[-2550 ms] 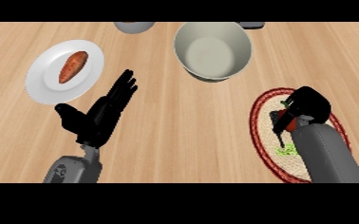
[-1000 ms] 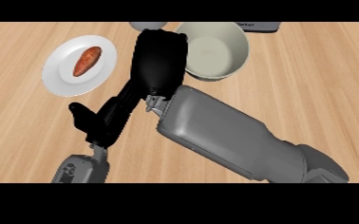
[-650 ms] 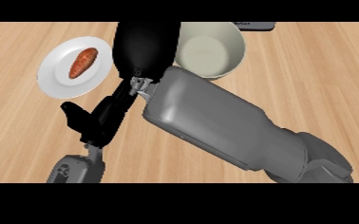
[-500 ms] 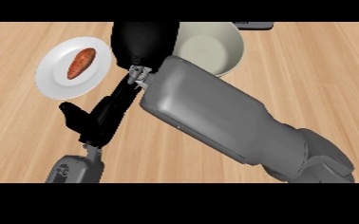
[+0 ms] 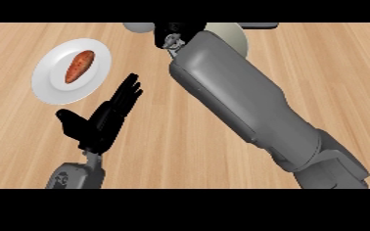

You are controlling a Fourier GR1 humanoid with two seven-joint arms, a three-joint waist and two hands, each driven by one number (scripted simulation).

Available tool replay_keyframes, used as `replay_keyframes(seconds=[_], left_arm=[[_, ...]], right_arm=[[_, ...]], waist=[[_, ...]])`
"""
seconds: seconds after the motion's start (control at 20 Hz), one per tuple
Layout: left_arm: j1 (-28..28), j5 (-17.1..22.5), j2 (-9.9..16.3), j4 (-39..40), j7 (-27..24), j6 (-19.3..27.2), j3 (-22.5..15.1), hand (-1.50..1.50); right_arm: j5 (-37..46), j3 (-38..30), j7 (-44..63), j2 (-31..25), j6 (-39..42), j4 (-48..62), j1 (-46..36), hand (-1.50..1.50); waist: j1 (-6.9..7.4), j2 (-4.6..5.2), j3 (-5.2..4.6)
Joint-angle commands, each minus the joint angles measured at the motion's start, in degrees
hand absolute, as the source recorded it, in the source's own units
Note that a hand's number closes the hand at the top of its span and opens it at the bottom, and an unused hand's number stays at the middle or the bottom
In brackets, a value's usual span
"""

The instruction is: Pick the bell pepper from the placemat and place it in the bowl

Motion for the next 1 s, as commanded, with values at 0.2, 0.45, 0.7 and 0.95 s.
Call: replay_keyframes(seconds=[0.2, 0.45, 0.7, 0.95], left_arm=[[-1.1, -0.5, -1.2, -0.2, 0.7, 0.3, -0.4, 0.0], [-2.5, -1.2, -1.3, 0.5, 1.5, 0.6, -0.3, 0.0], [-1.1, 1.3, 0.7, -1.3, 0.8, -2.3, 1.5, 0.0], [-0.3, -1.3, -1.3, -2.1, 1.4, -0.5, -1.6, 0.0]], right_arm=[[4.1, -6.7, -4.7, -1.2, -11.3, 12.0, 2.2, 1.5], [4.6, -10.6, -12.1, -5.7, -15.0, 25.7, -0.5, 1.5], [0.3, -15.7, -12.1, -6.4, -12.1, 32.0, 0.6, 1.5], [-3.1, -20.8, -18.7, -9.2, -18.1, 35.9, 2.2, -1.5]], waist=[[-0.22, 0.13, 0.04], [1.08, 0.75, 0.03], [1.44, 0.88, 0.04], [2.5, 1.34, 0.11]])
